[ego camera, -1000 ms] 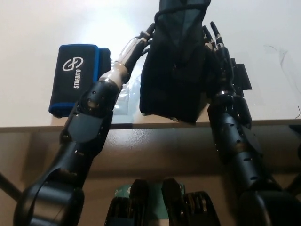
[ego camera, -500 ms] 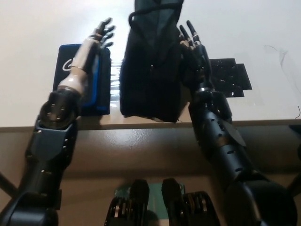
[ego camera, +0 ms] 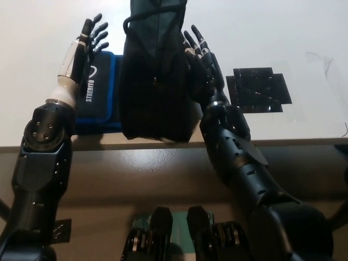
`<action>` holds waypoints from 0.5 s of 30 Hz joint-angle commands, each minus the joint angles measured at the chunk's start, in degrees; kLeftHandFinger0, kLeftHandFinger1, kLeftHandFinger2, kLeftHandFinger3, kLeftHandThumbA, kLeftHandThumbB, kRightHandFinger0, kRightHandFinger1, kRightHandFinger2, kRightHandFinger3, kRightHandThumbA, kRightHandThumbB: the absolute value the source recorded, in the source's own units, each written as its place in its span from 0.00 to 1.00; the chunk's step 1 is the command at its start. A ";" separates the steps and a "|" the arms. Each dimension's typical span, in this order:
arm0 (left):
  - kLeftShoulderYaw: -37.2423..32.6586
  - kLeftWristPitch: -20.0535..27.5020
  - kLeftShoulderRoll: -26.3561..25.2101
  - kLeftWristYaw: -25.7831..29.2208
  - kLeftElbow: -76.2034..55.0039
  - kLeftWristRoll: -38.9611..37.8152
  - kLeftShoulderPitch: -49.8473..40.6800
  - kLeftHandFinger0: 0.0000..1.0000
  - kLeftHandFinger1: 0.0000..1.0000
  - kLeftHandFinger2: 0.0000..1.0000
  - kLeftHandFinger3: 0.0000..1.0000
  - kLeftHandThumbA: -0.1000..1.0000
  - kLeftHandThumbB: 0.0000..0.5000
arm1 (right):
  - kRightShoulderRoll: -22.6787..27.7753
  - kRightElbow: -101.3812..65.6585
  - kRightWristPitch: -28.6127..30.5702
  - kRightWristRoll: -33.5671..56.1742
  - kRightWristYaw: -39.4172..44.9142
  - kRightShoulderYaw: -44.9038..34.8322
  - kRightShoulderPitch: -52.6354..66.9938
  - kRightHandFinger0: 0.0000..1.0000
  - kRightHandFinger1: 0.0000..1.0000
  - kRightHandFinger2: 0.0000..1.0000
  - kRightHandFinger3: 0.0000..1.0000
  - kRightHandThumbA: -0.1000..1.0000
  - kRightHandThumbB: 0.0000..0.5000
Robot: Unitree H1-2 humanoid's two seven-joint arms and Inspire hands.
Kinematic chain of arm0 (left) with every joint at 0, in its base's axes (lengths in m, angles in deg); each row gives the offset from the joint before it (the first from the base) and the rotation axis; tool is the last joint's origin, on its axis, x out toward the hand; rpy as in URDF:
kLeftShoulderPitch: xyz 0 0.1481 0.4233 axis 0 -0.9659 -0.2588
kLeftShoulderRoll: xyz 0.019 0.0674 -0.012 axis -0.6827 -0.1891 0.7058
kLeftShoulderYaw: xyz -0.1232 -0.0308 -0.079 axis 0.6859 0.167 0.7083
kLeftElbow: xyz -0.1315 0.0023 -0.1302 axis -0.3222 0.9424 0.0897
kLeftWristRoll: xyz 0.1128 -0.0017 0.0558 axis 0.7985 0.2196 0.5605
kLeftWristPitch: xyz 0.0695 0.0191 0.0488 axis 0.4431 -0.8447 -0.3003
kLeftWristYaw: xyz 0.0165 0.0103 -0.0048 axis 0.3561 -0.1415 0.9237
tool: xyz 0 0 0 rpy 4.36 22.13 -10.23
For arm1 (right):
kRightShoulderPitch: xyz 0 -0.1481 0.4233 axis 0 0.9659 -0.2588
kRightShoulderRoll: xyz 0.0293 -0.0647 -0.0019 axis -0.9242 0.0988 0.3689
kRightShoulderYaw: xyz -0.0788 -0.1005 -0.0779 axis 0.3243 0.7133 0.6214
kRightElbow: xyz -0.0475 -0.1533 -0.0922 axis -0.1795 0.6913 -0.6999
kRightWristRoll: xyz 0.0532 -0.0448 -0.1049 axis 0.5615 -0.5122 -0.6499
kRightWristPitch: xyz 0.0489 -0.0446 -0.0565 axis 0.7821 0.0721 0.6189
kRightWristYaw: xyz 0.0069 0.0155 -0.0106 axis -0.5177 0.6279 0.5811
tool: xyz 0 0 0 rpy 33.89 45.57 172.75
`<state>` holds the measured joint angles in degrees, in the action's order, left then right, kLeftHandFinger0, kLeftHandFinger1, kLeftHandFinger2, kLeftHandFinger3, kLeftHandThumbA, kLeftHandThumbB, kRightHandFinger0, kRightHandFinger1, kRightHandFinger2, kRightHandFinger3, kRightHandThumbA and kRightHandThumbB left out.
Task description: Use both hands to pick up the lunch bag on the right hand side and smoothly move it near the note book on the left hand side
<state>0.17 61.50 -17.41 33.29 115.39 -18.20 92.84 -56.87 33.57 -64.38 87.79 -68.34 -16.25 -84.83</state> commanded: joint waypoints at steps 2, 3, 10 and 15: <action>0.55 -0.02 -1.45 -0.50 -2.40 -1.51 1.13 1.00 1.00 1.00 1.00 1.00 0.63 | -2.02 1.55 2.11 -1.07 2.02 0.45 -5.12 1.00 1.00 1.00 1.00 1.00 0.45; 0.53 -0.06 -1.49 -0.40 -2.53 -1.44 1.06 1.00 1.00 1.00 1.00 1.00 0.61 | -2.13 1.77 2.08 -1.27 2.03 0.58 -5.24 1.00 1.00 1.00 1.00 1.00 0.45; 0.44 0.08 -1.35 0.17 -1.95 -1.41 1.18 1.00 1.00 1.00 1.00 1.00 0.69 | -2.06 2.61 2.42 -2.14 2.45 1.05 -5.51 1.00 1.00 1.00 1.00 1.00 0.45; 0.25 0.59 -1.34 0.05 -2.15 -1.28 0.91 1.00 1.00 1.00 1.00 1.00 0.61 | -0.08 1.34 5.59 -4.48 1.71 2.48 -3.79 1.00 1.00 1.00 1.00 1.00 0.45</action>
<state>0.29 61.21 -17.61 33.31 115.13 -19.00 92.59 -57.18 35.99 -62.86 86.71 -68.29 -15.85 -86.25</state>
